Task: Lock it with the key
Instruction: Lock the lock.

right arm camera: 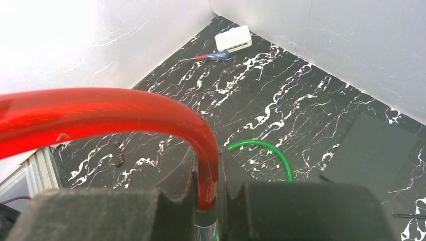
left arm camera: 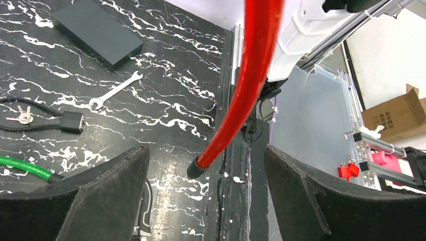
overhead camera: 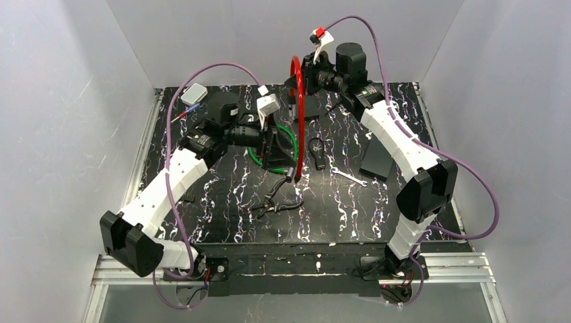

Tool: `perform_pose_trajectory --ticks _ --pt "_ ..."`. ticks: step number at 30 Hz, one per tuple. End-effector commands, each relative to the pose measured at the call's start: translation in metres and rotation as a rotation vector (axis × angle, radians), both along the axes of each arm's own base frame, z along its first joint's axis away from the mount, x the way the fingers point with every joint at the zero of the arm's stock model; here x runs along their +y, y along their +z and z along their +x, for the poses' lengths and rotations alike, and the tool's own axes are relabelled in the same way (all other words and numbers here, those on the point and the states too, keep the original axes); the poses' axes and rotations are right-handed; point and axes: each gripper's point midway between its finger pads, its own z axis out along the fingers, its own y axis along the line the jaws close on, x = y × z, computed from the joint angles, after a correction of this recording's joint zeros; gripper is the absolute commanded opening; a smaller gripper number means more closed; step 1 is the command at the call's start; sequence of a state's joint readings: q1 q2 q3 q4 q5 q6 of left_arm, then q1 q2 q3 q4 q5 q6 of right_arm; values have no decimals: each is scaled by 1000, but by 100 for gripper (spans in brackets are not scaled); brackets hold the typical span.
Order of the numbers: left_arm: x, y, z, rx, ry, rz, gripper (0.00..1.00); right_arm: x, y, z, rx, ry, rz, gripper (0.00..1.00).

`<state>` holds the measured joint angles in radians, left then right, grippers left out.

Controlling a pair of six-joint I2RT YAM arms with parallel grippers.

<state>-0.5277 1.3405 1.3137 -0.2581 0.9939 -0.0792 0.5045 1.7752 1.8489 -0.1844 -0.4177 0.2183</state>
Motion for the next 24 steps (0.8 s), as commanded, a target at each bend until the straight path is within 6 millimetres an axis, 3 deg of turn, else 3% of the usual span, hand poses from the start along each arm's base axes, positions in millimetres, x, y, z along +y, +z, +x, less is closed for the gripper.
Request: perform_pose_trajectory --ticks 1,6,9,10,13,17,20,24 --pt "-15 13 -1 -64 -25 -12 77 -2 29 -8 -44 -10 58 1" --pt "-23 7 -7 -45 -42 1 69 -1 22 -6 -21 -17 59 1" --pt "-26 -3 -13 -33 -58 23 55 0 22 -6 -13 -17 67 1" --pt "-26 -6 -14 -30 -59 30 46 0 22 -6 -12 -17 70 1" --pt "-22 -13 -19 -23 -63 52 1 -1 26 -7 -17 -19 76 1" --pt "-8 -32 -35 -56 -92 110 0 -8 30 -4 12 -23 108 1" --pt "4 -49 -49 -99 -116 181 0 -15 22 6 99 -28 168 1" --pt "13 -44 -64 -136 -118 181 0 -13 0 4 235 24 242 1"
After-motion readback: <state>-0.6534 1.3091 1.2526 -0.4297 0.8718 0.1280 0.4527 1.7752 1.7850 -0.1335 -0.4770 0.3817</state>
